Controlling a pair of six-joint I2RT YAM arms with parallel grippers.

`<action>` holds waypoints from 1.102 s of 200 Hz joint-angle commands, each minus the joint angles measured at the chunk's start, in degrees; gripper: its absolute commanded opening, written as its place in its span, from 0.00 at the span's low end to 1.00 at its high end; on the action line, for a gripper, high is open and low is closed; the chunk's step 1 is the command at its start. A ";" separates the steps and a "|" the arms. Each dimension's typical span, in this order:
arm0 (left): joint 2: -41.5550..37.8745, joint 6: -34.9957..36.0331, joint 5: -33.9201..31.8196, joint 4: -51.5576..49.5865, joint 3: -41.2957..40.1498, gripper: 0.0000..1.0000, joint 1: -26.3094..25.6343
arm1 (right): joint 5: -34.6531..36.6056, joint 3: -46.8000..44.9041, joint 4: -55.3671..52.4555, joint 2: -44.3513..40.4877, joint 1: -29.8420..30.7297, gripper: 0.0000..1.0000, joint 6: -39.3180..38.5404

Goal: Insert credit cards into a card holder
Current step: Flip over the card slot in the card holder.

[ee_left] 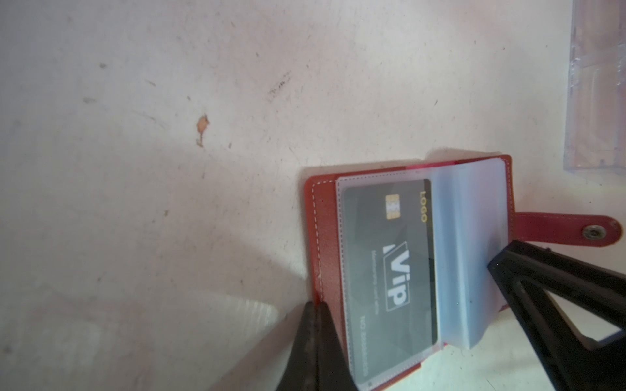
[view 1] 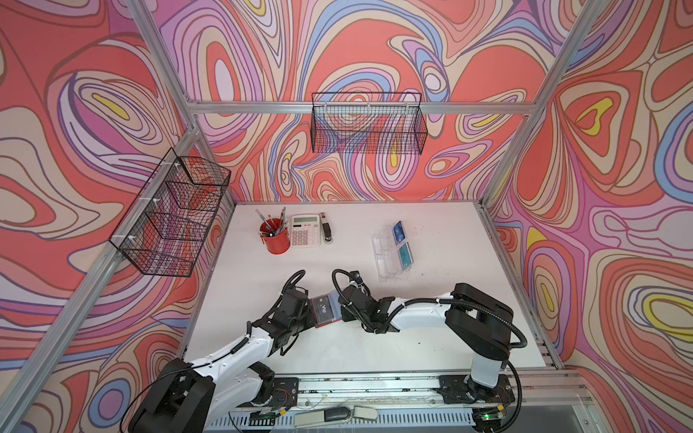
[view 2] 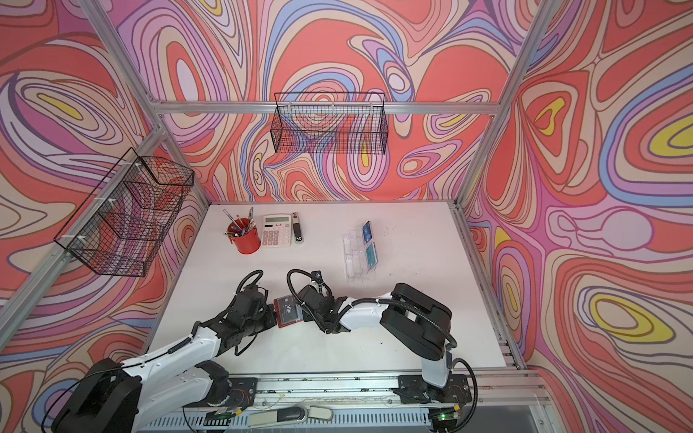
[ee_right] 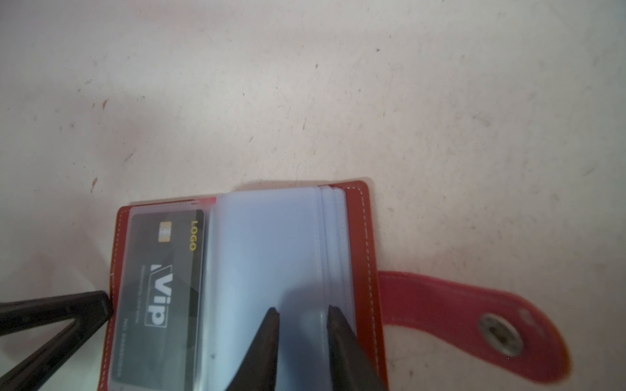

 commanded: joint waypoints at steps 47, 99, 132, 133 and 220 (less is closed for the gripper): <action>0.40 0.21 0.30 -2.24 -0.30 0.00 -0.01 | -6.77 -0.90 5.66 -0.16 -0.12 0.32 -0.11; -0.04 0.31 0.27 -2.58 -0.31 0.00 -0.06 | -9.64 -1.03 7.62 0.60 -0.98 0.32 0.35; -0.31 0.31 0.24 -2.73 -0.22 0.00 -0.05 | -12.80 -2.25 11.60 0.16 -1.04 0.32 0.71; -0.27 0.31 0.24 -2.77 -0.21 0.00 -0.03 | -12.87 -2.28 11.72 0.12 -1.00 0.32 0.67; 0.13 0.22 -0.06 -2.82 0.32 0.00 -0.07 | -21.52 -2.74 20.53 1.61 -1.04 0.33 2.03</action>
